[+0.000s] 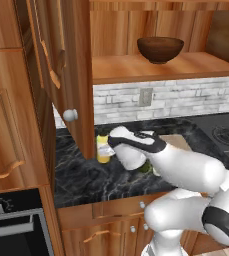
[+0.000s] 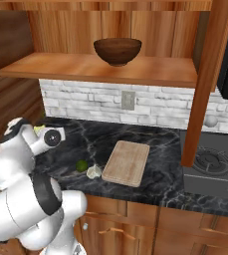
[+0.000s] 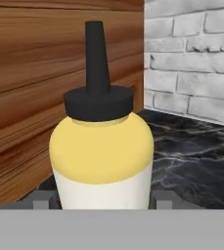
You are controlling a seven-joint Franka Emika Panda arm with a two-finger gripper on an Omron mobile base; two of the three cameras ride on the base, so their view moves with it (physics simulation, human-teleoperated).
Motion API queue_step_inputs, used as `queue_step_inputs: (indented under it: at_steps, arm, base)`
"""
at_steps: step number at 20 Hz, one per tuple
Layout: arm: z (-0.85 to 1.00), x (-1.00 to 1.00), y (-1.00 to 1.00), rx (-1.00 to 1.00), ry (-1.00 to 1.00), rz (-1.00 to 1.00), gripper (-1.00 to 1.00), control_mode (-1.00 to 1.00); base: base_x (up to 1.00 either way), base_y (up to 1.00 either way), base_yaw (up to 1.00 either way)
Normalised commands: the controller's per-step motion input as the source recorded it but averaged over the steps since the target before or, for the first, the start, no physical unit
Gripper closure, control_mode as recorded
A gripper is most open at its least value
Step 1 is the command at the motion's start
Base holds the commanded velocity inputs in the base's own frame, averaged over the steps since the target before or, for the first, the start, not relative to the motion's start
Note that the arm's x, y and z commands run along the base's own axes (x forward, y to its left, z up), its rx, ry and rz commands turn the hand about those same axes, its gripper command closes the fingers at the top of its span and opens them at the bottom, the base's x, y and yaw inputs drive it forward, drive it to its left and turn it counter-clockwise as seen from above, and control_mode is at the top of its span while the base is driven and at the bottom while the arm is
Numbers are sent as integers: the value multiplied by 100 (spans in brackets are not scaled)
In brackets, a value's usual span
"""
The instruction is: Open the cabinet. Place the bowl and condiment on the counter. Then place the lime and garlic on the cutting board.
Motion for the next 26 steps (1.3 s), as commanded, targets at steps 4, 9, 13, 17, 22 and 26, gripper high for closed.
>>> queue_step_inputs:
  at_steps: [4,9,13,17,22,26]
  arm:
    - [-45,48,25,-1,0,20,100,-100]
    - [-58,42,0,0,0,18,100,-100]
    - [-46,61,0,0,0,16,100,-100]
    - [-29,49,1,0,0,16,100,-100]
    - [-22,15,12,0,0,14,-100,-100]
    - [-6,-1,6,0,0,10,-100,-100]
  base:
    - [0,0,0]
    - [0,0,0]
    - [0,0,0]
    - [0,0,0]
    - [0,0,0]
    - [0,0,0]
